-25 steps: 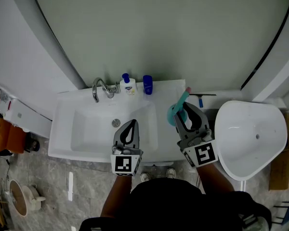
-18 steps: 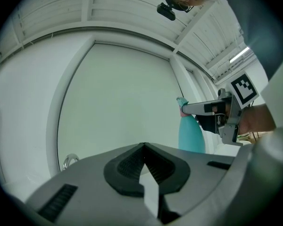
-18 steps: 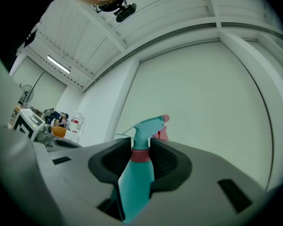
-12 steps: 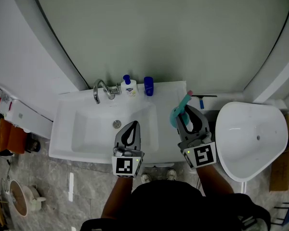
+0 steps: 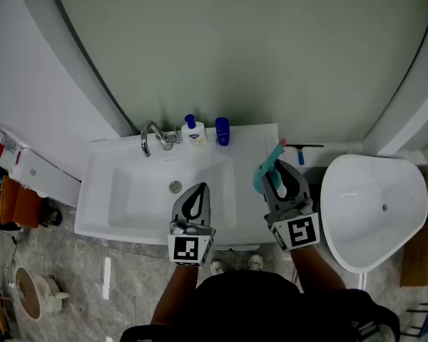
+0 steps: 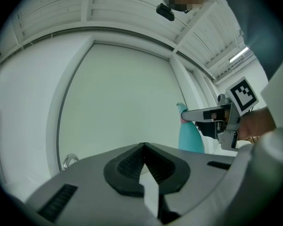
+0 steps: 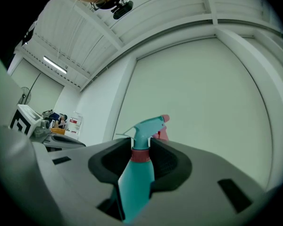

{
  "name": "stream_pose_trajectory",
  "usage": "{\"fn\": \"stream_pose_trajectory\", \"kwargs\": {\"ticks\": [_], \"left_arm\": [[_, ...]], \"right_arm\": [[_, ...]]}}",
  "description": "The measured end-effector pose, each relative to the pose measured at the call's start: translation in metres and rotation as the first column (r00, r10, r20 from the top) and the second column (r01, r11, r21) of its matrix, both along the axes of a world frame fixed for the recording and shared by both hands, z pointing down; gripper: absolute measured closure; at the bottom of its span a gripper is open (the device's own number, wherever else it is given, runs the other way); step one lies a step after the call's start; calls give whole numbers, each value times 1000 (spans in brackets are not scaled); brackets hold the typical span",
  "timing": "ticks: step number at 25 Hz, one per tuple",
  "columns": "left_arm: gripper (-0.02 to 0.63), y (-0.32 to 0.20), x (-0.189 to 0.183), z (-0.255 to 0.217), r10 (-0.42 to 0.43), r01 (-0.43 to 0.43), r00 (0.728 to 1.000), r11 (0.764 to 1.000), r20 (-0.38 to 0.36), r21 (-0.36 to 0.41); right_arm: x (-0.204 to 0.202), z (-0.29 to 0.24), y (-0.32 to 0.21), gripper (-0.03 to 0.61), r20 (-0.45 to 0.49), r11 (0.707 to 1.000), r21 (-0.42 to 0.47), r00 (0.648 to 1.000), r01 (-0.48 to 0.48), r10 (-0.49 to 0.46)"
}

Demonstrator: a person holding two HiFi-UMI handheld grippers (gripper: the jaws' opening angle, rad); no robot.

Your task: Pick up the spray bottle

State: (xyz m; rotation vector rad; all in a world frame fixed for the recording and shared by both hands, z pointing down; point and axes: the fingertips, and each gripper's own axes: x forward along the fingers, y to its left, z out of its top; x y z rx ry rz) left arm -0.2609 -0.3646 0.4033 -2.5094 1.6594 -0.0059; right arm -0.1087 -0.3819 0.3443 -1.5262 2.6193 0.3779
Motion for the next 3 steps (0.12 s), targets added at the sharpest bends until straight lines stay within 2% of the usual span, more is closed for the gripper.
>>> {"fn": "stream_pose_trajectory", "kwargs": {"ticks": [3], "left_arm": [[617, -1, -1, 2, -2, 2, 1000, 1000, -21, 9]], "right_arm": [[-1, 3, -1, 453, 1, 1000, -3, 1000, 2, -2]]}}
